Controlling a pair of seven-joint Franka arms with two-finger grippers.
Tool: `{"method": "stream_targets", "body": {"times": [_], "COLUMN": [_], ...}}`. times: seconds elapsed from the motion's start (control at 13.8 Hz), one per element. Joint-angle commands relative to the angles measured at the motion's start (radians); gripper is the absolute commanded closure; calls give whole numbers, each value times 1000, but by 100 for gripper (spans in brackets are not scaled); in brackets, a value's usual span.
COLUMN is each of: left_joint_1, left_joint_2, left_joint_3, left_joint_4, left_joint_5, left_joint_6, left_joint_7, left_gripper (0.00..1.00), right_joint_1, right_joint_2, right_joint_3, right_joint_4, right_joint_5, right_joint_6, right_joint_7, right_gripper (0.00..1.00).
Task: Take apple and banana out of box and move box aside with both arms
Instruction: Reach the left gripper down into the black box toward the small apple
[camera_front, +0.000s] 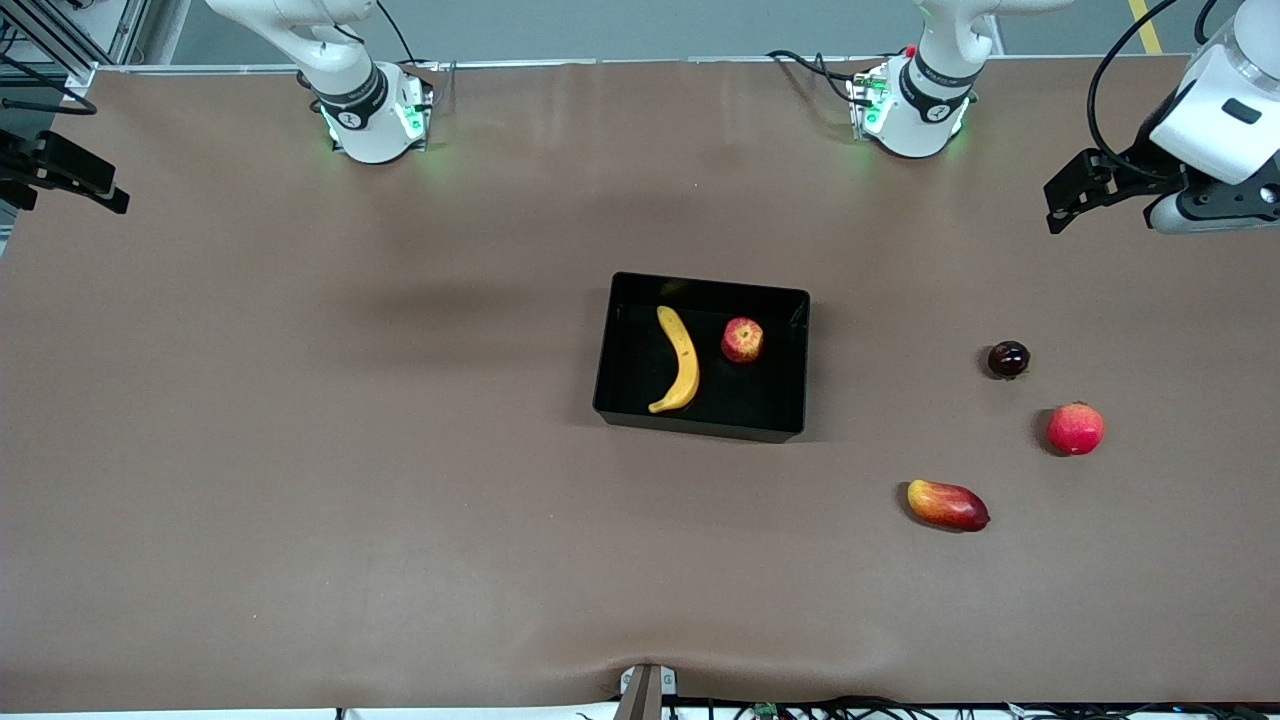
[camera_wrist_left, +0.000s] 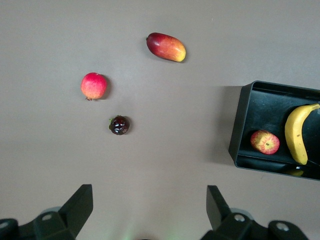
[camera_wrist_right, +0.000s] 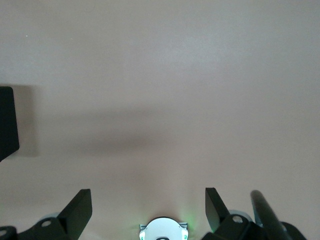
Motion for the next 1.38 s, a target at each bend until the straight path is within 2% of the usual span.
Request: {"method": "stream_targets", "body": {"times": [0.0, 0.22, 0.51, 0.65, 0.94, 1.16, 1.31], "left_joint_1": [15, 7, -54, -74, -74, -119, -149], "left_joint_2": [7, 40, 88, 99, 152, 252, 347], "left_joint_3": [0, -3, -57, -115, -244, -276, -276], "left_joint_4": [35, 58, 3, -83, -273, -358, -356], "left_joint_5": [1, 1, -11, -11, -11, 4, 38], "left_joint_6": [-14, -15, 24, 136, 439, 644, 683], "left_joint_7": [19, 4, -78, -186, -422, -641, -742], "left_gripper": [0, 0, 0, 0, 0, 0, 0], "right_joint_1": [-21, -23, -21, -21, -21, -20, -17], "right_joint_2": [-5, -5, -5, -5, -5, -4, -5], "right_joint_3": [15, 15, 15, 15, 17, 17, 17], "right_joint_4": [-2, -2, -2, -2, -2, -2, -2], "right_joint_5": [-5, -4, -4, -4, -4, -3, -3], "right_joint_6": [-4, -6, -4, -3, -3, -4, -4], "right_joint_7": [-12, -12, -12, -12, -12, -12, -10], "right_gripper": [0, 0, 0, 0, 0, 0, 0]}}
